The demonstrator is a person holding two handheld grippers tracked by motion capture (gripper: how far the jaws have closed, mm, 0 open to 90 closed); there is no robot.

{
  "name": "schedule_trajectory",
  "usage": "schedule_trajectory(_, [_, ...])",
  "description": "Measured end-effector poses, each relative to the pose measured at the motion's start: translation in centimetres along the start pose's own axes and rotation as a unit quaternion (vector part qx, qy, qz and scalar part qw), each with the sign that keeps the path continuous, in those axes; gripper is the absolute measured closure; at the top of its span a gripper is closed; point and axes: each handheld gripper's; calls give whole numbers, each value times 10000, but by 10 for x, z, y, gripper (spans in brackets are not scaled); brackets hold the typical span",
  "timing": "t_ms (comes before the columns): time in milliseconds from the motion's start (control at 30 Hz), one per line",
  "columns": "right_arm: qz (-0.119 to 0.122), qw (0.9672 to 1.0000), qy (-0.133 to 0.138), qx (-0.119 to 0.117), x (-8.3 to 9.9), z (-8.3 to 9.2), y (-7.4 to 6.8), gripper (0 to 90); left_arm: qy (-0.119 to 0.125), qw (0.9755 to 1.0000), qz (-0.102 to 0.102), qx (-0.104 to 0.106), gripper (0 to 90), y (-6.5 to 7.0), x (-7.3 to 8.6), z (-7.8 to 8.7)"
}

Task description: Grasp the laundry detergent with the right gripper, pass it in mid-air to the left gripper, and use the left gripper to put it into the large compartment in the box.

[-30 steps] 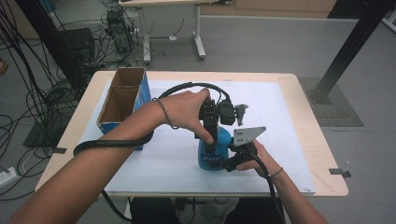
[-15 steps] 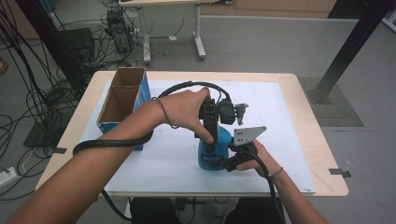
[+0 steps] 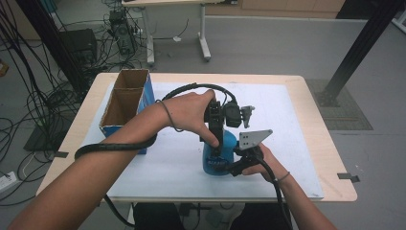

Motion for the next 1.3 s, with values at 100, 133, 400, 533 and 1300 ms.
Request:
schedule_trajectory(100, [-1,10000,17,-9,0,0,0,412,1,10000,2,-2,96,0,0,0])
schedule_trajectory(133, [-1,10000,21,-9,0,0,0,412,2,10000,-5,5,96,0,0,0])
schedule_trajectory(400, [15,10000,5,-16,-1,-1,0,412,18,10000,6,-6,95,0,0,1])
schedule_trajectory(533, [4,10000,13,-16,-1,-1,0,412,11,10000,4,16,95,-1,0,-1])
schedule_trajectory(1300, [114,9999,45,-44,-8,-1,-2,412,24,10000,-28,37,170,-1,1,-2])
Point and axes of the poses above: each handheld gripper's, and its own axes: z roughly backward along the jaws, x roughly out of its underside, y roughly to its right, and after that the axes turned 2 degrees about -y, right-handed
